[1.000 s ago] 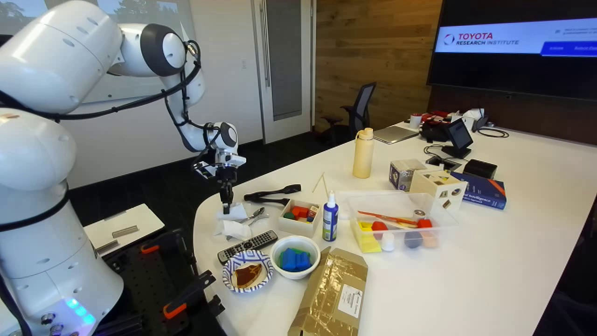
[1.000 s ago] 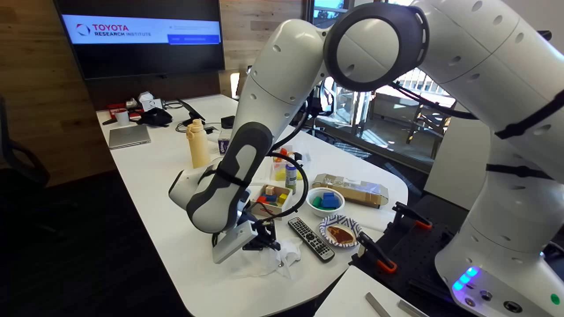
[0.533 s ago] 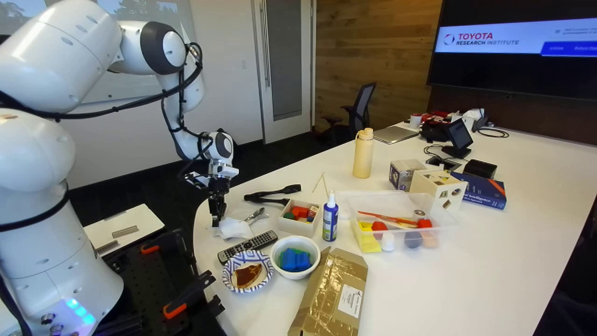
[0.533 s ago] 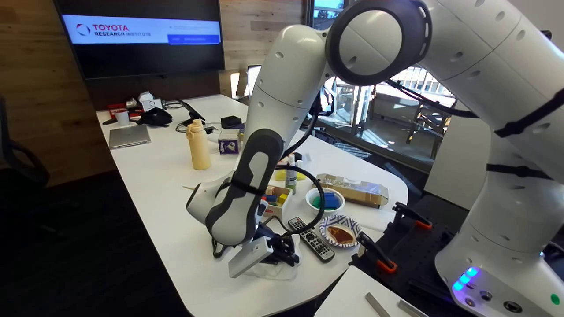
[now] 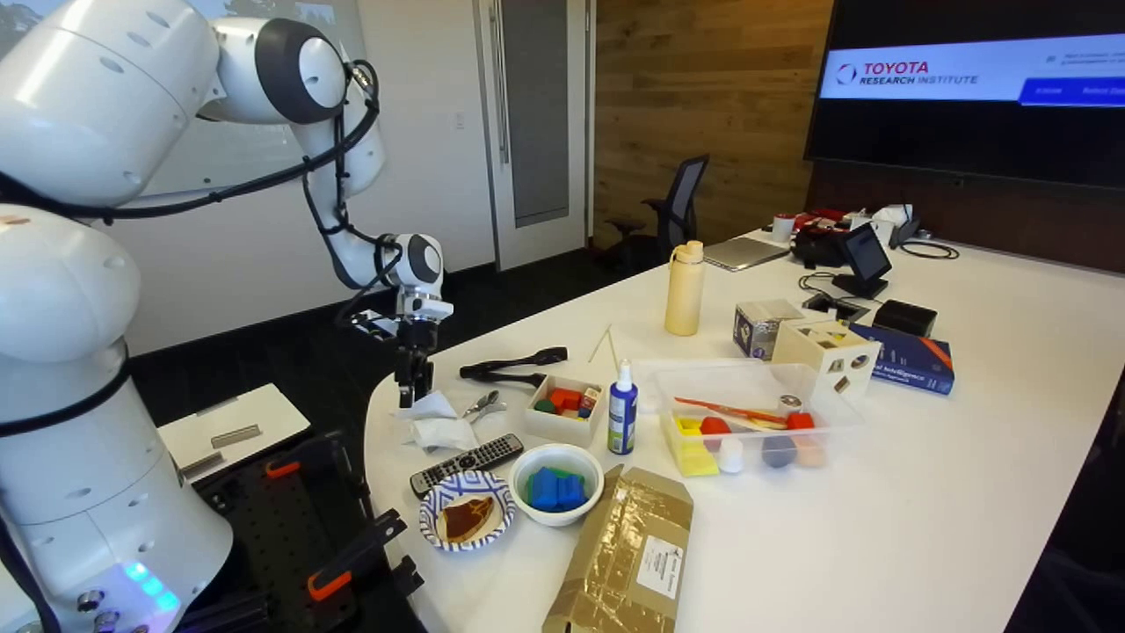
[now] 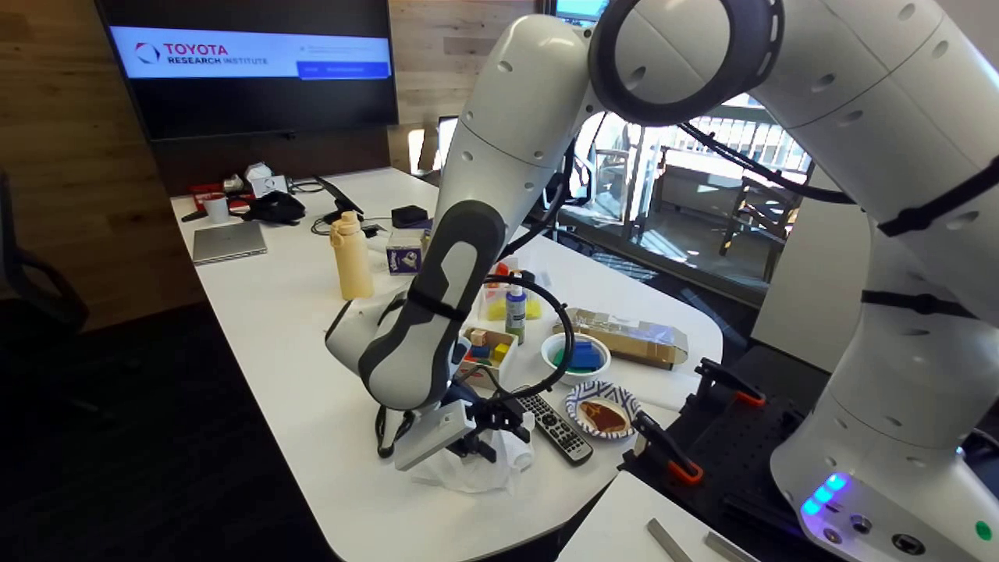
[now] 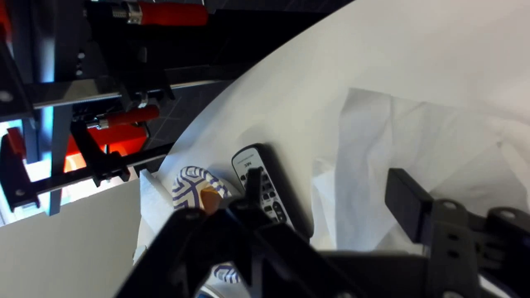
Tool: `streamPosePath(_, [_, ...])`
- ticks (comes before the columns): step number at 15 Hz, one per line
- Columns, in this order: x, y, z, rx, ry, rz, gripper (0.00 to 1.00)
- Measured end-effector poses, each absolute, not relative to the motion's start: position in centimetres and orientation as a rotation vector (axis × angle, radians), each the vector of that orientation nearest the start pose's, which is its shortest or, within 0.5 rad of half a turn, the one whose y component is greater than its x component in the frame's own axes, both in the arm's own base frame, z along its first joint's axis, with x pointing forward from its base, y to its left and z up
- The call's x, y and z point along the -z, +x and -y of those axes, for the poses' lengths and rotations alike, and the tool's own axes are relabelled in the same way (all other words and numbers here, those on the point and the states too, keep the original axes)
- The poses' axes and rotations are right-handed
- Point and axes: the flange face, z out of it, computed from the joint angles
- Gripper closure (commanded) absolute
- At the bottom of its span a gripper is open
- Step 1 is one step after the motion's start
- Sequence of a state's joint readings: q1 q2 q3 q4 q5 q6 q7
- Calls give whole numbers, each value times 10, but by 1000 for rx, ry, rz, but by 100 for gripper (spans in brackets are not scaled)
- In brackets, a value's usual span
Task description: Pick up the napkin and cover the silverware
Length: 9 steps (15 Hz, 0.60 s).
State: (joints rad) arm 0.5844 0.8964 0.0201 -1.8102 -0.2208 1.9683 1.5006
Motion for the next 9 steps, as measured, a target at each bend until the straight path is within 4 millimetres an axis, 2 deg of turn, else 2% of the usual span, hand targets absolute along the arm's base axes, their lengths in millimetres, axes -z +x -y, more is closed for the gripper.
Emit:
streamPosePath(6, [-85,467,-320,212,2373,890,0])
streamPosePath(9, [-103,469,-329,195,2403,893,0])
